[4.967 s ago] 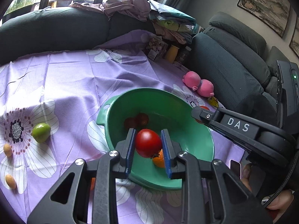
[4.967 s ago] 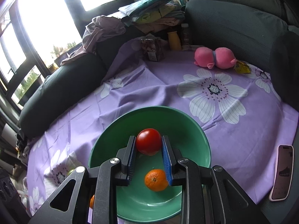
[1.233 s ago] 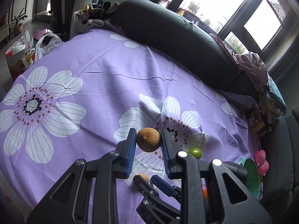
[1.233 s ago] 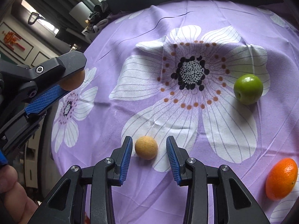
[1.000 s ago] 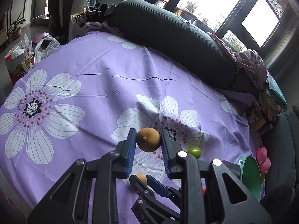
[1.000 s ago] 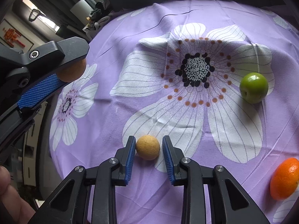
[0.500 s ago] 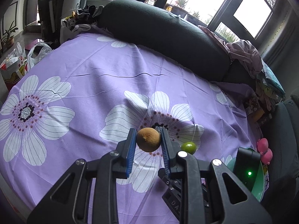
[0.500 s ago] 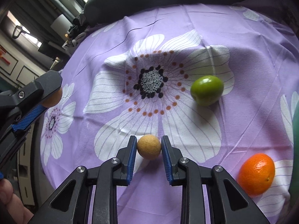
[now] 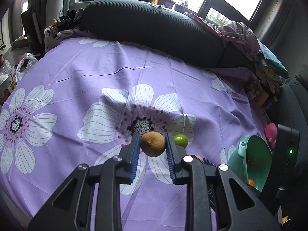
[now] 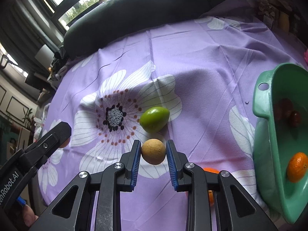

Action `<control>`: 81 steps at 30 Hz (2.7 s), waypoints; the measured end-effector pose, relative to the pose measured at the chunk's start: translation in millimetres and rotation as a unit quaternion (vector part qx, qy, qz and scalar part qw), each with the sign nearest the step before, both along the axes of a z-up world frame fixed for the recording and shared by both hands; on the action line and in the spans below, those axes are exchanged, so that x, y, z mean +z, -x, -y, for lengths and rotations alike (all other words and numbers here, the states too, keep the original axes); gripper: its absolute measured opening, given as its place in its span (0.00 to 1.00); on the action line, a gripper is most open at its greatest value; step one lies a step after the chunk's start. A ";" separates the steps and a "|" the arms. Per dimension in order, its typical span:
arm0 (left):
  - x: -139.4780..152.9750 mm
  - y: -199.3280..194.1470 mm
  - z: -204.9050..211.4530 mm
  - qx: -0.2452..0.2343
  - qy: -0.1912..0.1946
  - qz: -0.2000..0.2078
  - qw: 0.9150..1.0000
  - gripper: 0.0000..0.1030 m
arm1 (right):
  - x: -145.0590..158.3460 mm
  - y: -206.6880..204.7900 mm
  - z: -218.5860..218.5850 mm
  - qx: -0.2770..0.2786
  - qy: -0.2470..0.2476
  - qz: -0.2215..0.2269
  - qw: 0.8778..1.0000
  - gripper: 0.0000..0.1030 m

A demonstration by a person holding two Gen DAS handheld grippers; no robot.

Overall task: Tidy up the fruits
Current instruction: 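Lift the tan potato with the right gripper and carry it over the basin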

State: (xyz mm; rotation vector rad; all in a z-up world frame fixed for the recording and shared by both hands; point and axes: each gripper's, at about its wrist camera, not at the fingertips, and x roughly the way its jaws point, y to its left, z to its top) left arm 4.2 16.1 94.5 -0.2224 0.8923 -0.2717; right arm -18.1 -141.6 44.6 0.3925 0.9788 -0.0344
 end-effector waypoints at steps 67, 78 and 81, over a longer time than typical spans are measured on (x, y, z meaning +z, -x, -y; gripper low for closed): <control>4.2 57.4 156.7 -0.275 0.060 0.034 0.959 0.25 | 66.4 111.5 146.9 -0.268 0.039 0.111 0.956 0.28; -5.7 62.2 179.6 -0.316 0.055 0.021 0.947 0.25 | 60.1 112.7 155.8 -0.275 0.035 0.094 0.956 0.29; -9.2 64.2 185.3 -0.322 0.047 0.019 0.946 0.25 | 56.7 112.8 158.7 -0.276 0.032 0.088 0.956 0.29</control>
